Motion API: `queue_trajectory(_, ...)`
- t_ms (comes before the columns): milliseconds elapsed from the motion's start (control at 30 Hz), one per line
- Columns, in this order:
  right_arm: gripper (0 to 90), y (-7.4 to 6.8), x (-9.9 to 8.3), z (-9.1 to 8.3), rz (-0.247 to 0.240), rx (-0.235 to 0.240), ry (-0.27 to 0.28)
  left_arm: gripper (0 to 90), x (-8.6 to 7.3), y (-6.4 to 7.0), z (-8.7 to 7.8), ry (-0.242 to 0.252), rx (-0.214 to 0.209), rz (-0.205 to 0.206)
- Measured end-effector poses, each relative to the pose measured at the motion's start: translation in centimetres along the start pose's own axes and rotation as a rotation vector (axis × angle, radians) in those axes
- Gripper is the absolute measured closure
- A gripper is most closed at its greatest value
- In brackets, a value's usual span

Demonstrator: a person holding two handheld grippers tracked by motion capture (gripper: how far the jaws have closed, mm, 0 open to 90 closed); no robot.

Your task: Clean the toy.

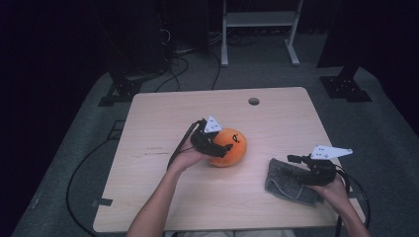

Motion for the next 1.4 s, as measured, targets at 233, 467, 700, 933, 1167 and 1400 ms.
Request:
queue_trajectory(233, 37.7, -0.1, 0.0, 0.4, -0.009, 0.0, -0.01, 15.8, -0.2, -0.1, -1.9, 0.031, -0.006, -0.017)
queue_trajectory(467, 37.1, -0.1, -0.1, 0.5, -0.004, -0.005, -0.013, 14.0, -1.3, 0.0, -3.2, 0.035, 0.007, -0.033)
queue_trajectory(700, 36.8, 0.0, -0.1, 0.4, -0.002, -0.014, -0.013, 11.7, -2.1, 0.3, -4.0, 0.04, 0.005, -0.048)
queue_trajectory(933, 36.4, 0.1, -0.3, 0.4, -0.005, -0.024, -0.017, 11.4, -2.7, 0.8, -4.8, 0.042, -0.003, -0.049)
queue_trajectory(1167, 36.3, 0.1, -0.3, 0.1, 0.002, -0.025, -0.015, 10.7, -3.5, 1.4, -5.2, 0.046, -0.008, -0.051)
queue_trajectory(1400, 36.0, 0.2, -0.5, -0.1, 0.005, -0.031, -0.014, 10.2, -4.5, 1.5, -5.6, 0.053, -0.003, -0.07)
Point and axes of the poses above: each handheld gripper's, and its own axes: z roughly forward along the jaws, x roughly out of its top, y roughly to its right, the point moved 8 cm from there along z, roughly forward along the jaws, and after that the axes turned 4 degrees about -x, right-handed, at the moved point
